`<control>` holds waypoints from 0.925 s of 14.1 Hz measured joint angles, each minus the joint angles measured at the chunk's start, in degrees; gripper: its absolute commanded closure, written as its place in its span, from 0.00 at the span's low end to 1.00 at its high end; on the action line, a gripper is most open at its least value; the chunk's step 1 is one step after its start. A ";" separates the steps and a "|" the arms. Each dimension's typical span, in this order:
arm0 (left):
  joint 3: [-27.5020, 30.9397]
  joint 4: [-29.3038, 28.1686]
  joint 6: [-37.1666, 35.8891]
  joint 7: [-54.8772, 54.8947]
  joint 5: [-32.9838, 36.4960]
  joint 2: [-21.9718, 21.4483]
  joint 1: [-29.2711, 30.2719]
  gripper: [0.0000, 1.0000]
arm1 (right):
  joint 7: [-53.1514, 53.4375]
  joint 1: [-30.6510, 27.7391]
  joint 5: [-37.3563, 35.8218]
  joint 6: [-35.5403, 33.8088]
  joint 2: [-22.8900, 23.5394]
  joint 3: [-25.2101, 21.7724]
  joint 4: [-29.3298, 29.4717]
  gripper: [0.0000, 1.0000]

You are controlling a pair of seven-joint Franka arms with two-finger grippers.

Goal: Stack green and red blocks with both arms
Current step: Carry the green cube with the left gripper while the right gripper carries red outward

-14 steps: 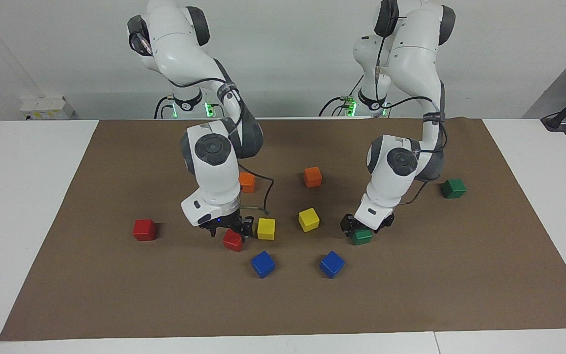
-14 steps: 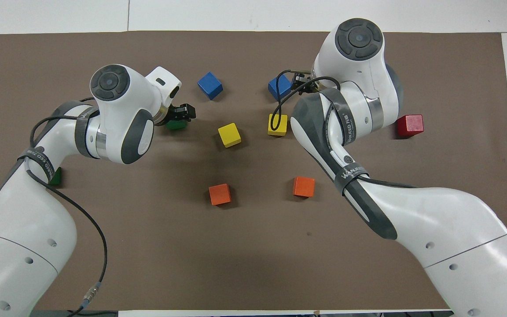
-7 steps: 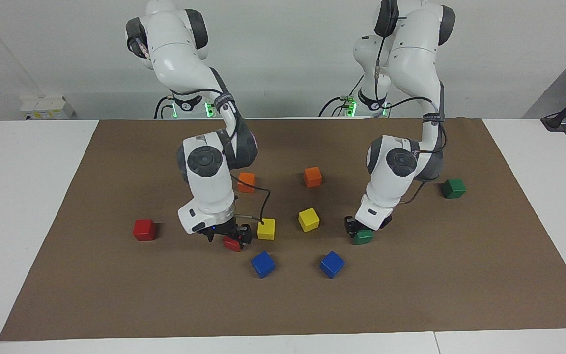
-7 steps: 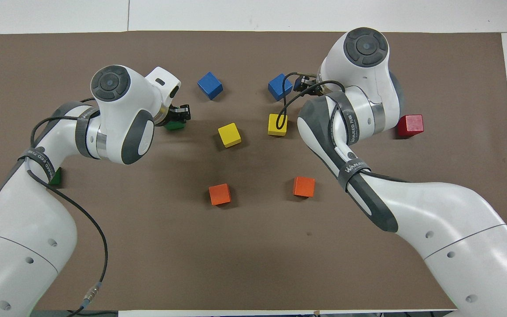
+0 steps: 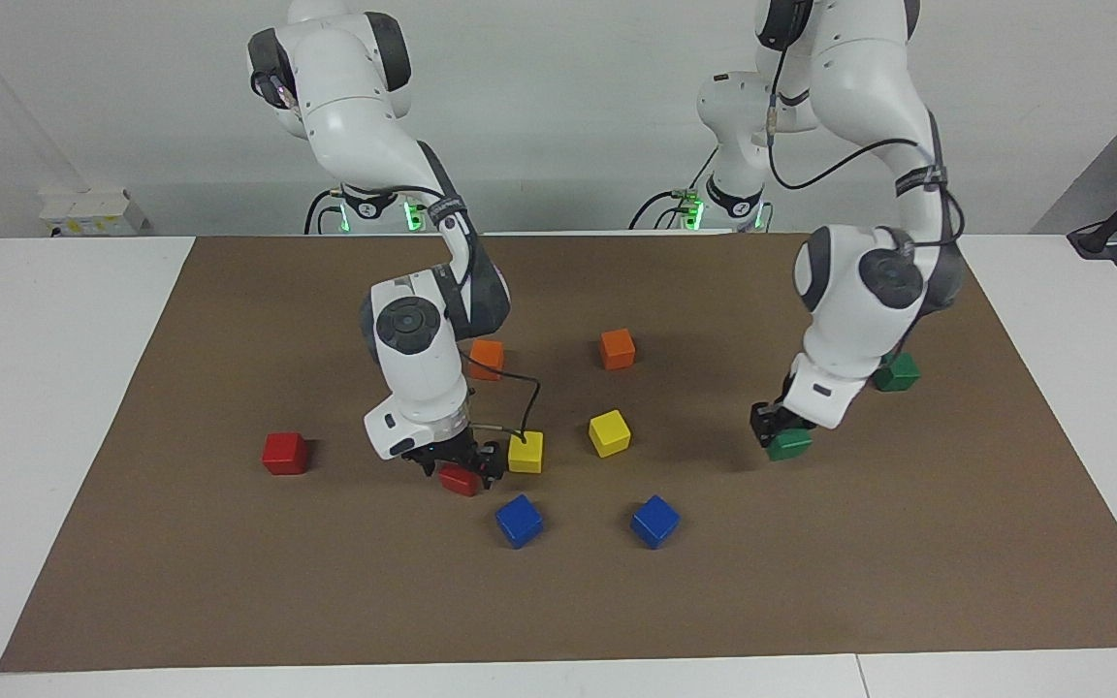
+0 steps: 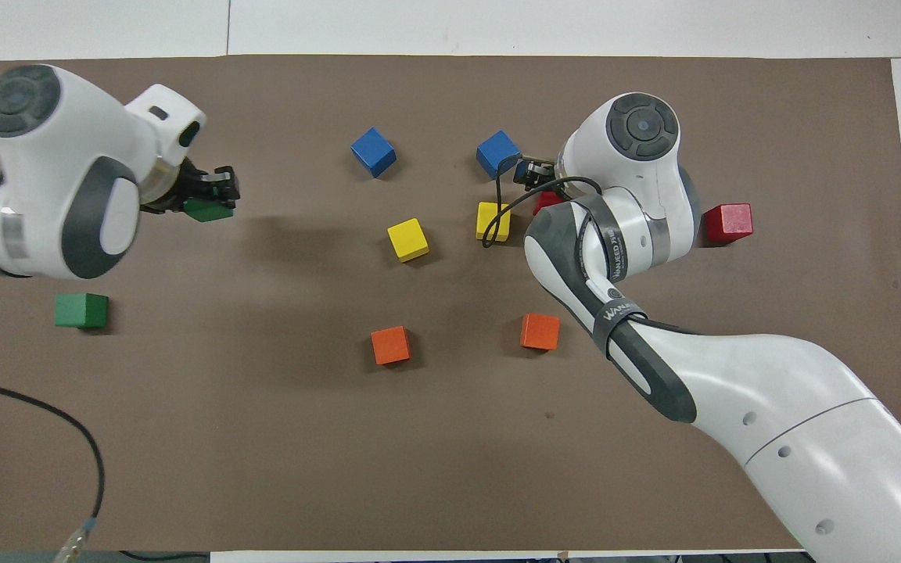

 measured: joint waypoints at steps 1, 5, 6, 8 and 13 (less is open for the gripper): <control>0.08 -0.17 -3.27 4.88 0.01 -2.52 2.85 1.00 | 0.00 0.00 0.00 0.76 -0.47 0.00 -1.24 0.12; 0.25 -5.05 -6.86 24.39 0.03 -8.45 13.65 1.00 | 0.00 0.00 0.00 0.99 -1.43 0.03 -2.66 1.00; 0.25 -7.08 -6.76 28.74 0.02 -9.45 16.18 1.00 | 0.00 0.01 0.00 0.85 -1.59 0.04 -2.77 1.00; 0.24 -10.57 -5.10 34.63 -0.03 -10.81 19.73 1.00 | -1.27 -0.18 -0.19 -1.26 -1.96 0.00 -2.21 1.00; 0.08 -24.76 10.05 37.50 -0.08 -14.57 21.73 1.00 | -17.77 -4.76 -2.23 -18.79 -8.69 -0.43 4.75 1.00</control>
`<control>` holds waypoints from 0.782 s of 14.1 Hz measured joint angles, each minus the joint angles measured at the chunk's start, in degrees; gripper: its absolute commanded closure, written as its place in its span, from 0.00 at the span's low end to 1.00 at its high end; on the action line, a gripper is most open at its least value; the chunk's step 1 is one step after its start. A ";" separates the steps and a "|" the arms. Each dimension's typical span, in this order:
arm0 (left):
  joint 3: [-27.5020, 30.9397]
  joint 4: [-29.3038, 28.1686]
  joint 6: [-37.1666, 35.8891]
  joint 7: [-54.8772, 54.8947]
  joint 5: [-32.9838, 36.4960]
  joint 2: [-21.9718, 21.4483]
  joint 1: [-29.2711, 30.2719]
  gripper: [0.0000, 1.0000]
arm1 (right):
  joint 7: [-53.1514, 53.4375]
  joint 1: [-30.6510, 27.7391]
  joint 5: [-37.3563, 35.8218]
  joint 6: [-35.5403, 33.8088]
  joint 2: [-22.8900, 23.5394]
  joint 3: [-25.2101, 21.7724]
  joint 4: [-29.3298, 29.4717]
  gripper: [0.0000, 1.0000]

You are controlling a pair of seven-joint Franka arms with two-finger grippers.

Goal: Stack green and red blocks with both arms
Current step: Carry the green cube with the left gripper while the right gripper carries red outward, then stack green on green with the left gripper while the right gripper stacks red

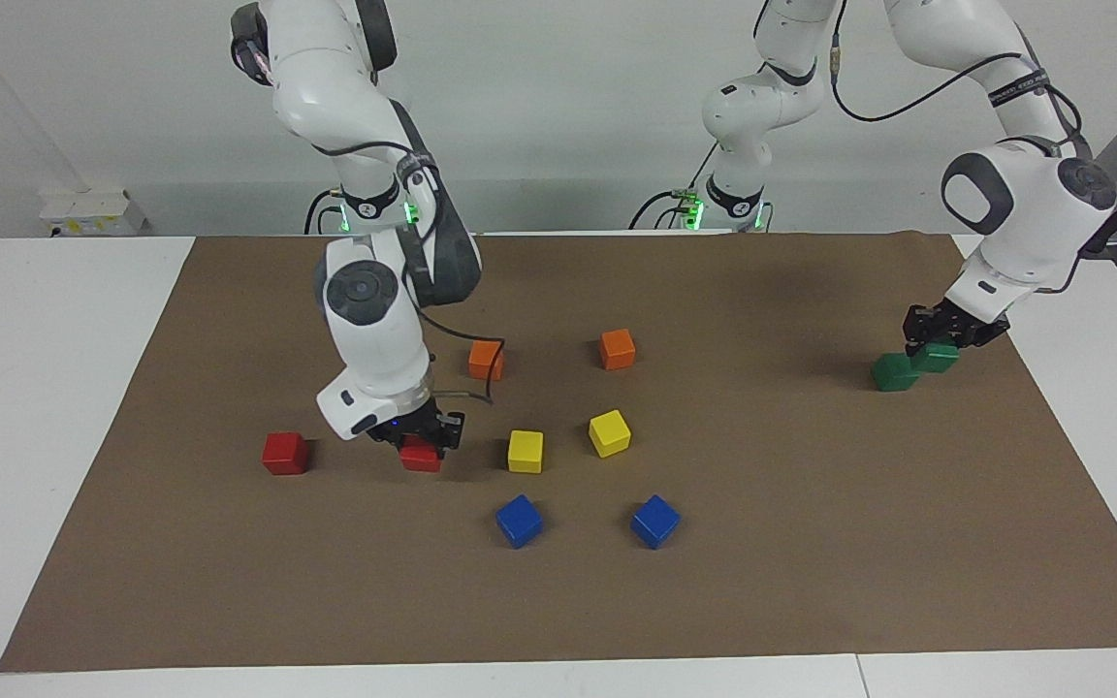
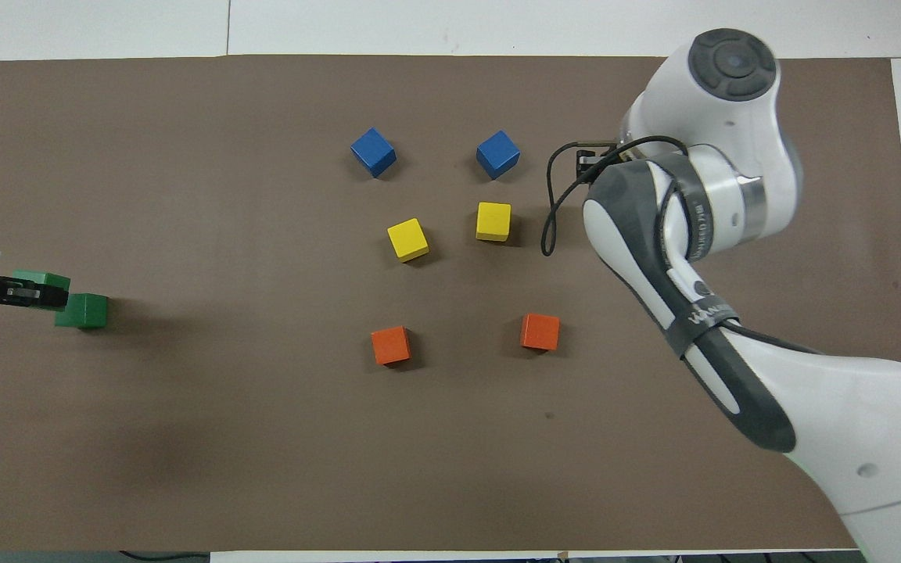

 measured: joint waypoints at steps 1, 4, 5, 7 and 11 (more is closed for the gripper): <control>0.00 -1.84 1.66 0.00 -0.01 -0.50 0.05 1.00 | -6.25 -2.44 -0.24 -1.71 -3.08 -0.05 -1.32 1.00; 0.04 -4.10 4.93 0.00 -0.52 -0.74 0.50 1.00 | -20.60 -10.45 -0.25 -1.53 -8.08 -0.14 -6.74 1.00; 0.04 -4.91 6.08 0.00 -1.11 -0.74 0.84 1.00 | -23.25 -12.36 -0.26 -0.39 -8.21 -0.17 -7.65 1.00; 0.04 -6.37 7.81 0.00 -2.08 -0.74 1.21 1.00 | -26.82 -15.11 -0.25 4.57 -8.16 -0.18 -10.16 1.00; 0.04 -7.07 8.52 0.00 -4.00 -0.74 1.48 1.00 | -27.54 -16.00 -0.18 11.83 -8.09 0.07 -15.53 1.00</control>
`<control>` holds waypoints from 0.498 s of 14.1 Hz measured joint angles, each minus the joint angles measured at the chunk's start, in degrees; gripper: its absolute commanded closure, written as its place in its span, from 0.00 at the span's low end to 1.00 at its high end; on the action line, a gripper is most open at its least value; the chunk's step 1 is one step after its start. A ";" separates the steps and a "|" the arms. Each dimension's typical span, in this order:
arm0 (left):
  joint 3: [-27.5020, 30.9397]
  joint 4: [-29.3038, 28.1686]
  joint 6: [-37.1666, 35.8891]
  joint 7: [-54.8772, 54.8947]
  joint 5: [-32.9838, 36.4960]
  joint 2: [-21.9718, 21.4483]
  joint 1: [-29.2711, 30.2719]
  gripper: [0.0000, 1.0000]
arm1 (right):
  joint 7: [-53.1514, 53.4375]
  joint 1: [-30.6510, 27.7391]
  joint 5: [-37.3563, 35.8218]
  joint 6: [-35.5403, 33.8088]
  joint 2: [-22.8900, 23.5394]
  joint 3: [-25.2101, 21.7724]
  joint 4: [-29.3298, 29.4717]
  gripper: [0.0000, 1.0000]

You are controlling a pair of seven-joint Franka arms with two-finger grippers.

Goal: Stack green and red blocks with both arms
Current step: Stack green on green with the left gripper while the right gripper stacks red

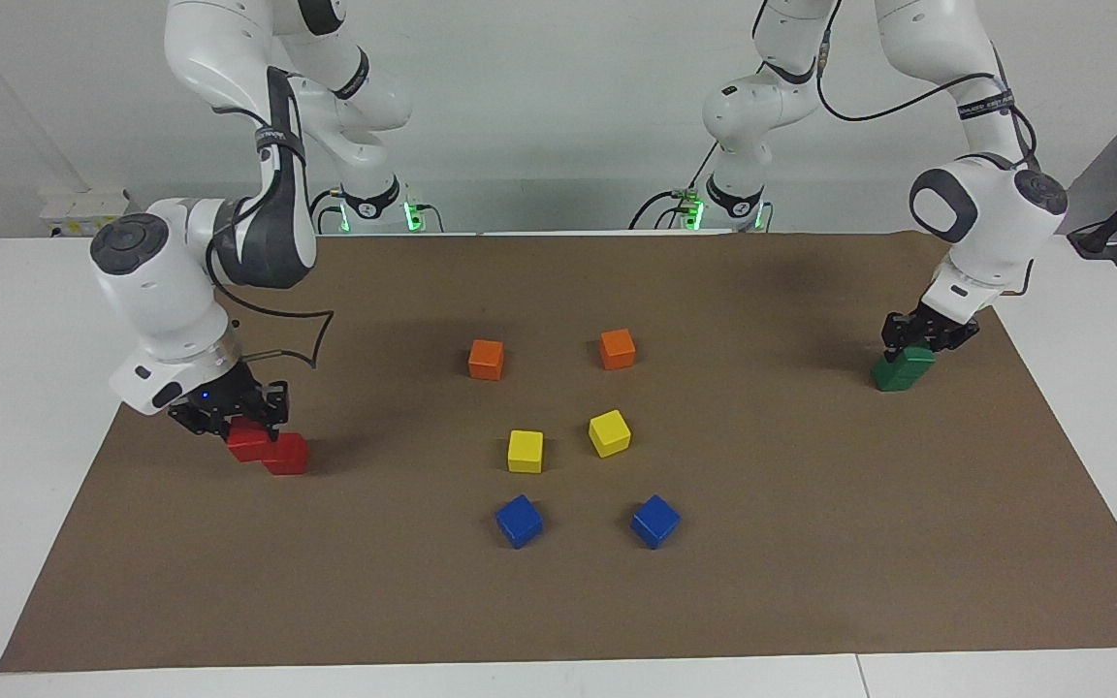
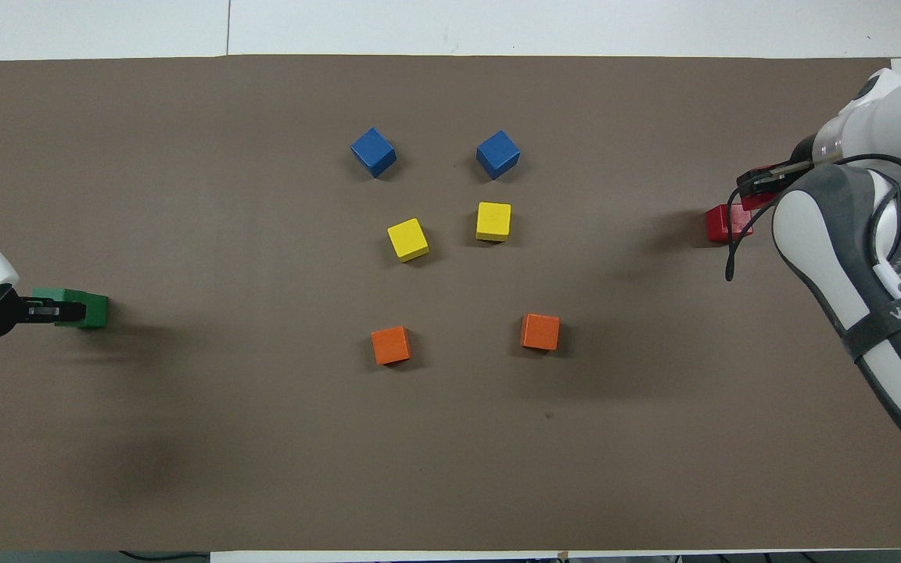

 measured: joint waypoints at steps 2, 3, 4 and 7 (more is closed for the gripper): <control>0.00 0.00 0.04 0.00 -0.06 0.00 0.01 1.00 | 0.42 0.04 0.11 0.78 0.02 0.13 -0.99 1.00; 0.00 0.00 0.04 0.00 -0.07 0.00 0.01 1.00 | 0.69 0.06 0.13 0.91 0.03 0.13 -1.35 1.00; 0.00 0.00 0.05 0.00 -0.07 0.00 0.01 1.00 | 0.96 0.06 0.25 1.17 0.03 0.13 -1.69 1.00; -0.07 -0.01 0.38 0.06 -0.07 0.00 0.01 0.00 | 1.34 -0.03 0.95 2.57 0.17 0.13 -2.93 1.00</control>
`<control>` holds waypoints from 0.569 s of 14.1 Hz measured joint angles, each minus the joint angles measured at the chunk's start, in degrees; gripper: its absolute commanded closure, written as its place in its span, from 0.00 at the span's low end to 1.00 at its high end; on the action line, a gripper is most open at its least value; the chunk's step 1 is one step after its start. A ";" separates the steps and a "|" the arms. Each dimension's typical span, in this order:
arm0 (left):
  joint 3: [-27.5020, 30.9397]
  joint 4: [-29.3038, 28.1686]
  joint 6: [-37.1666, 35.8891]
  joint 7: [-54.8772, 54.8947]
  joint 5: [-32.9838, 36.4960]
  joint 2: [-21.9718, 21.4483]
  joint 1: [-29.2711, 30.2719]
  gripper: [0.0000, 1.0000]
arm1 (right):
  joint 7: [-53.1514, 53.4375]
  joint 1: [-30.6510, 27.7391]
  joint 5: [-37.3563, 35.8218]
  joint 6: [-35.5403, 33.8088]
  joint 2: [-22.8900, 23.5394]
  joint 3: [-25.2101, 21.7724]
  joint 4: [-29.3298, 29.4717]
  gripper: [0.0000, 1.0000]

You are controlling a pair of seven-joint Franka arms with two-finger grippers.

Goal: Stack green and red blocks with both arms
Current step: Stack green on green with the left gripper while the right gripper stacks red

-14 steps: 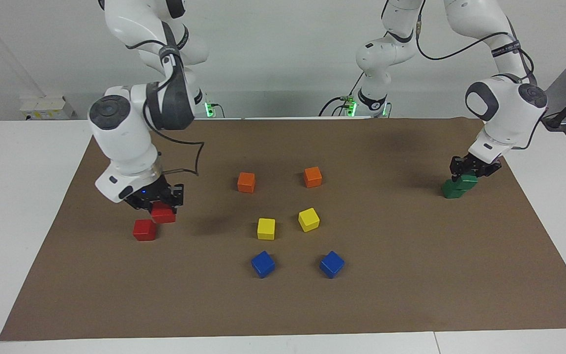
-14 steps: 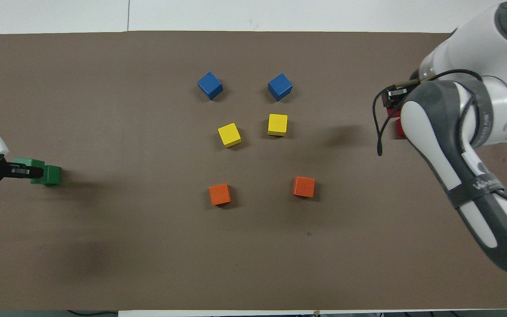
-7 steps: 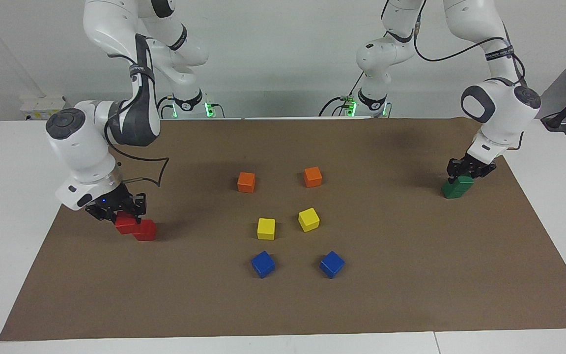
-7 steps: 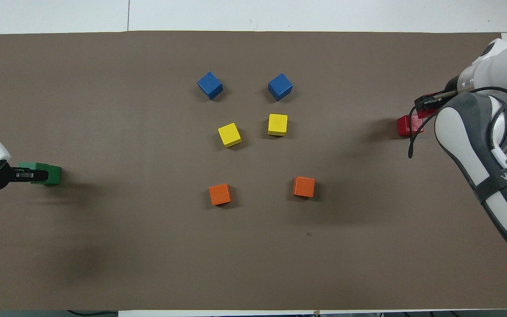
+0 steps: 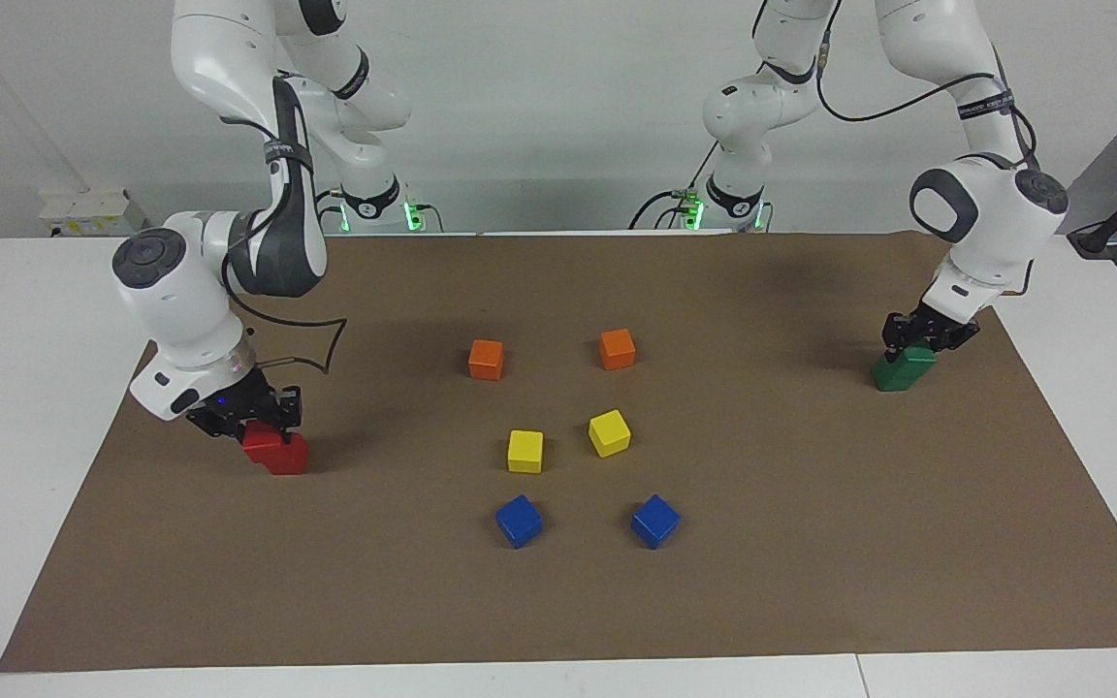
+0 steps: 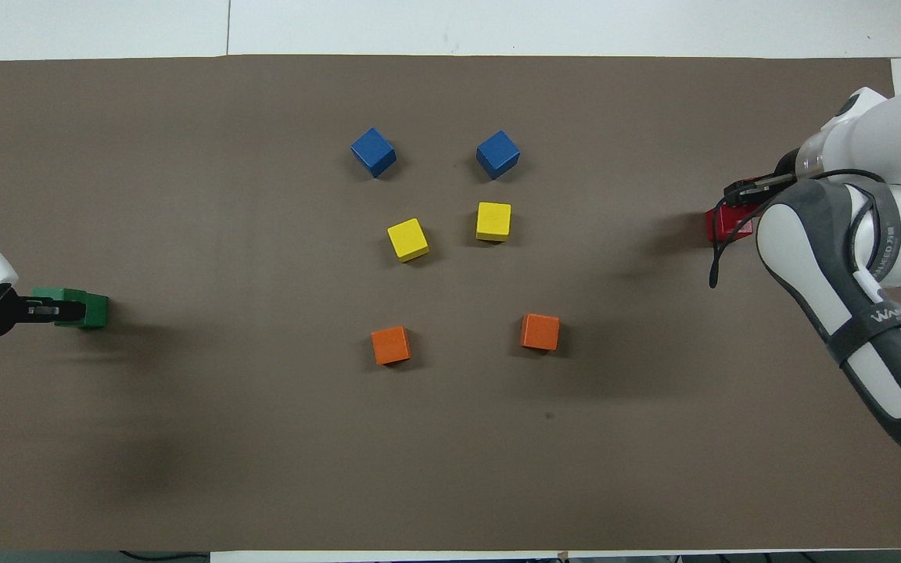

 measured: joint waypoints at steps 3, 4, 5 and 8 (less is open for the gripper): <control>-0.25 -0.01 0.14 0.09 0.00 0.00 0.00 0.00 | 0.30 -0.49 0.26 0.27 0.30 -0.03 -0.70 1.00; -0.30 -0.01 0.14 0.14 0.00 -0.01 0.00 0.00 | 0.88 -0.60 0.33 0.29 0.31 -0.03 -0.95 1.00; -0.35 -0.01 0.14 0.17 0.00 -0.01 0.00 0.00 | 1.47 -0.71 0.38 0.32 0.31 -0.03 -1.15 1.00; -0.37 0.05 0.05 1.30 0.00 -0.05 0.00 0.00 | 2.24 -1.06 0.73 0.35 0.31 -0.03 -1.47 1.00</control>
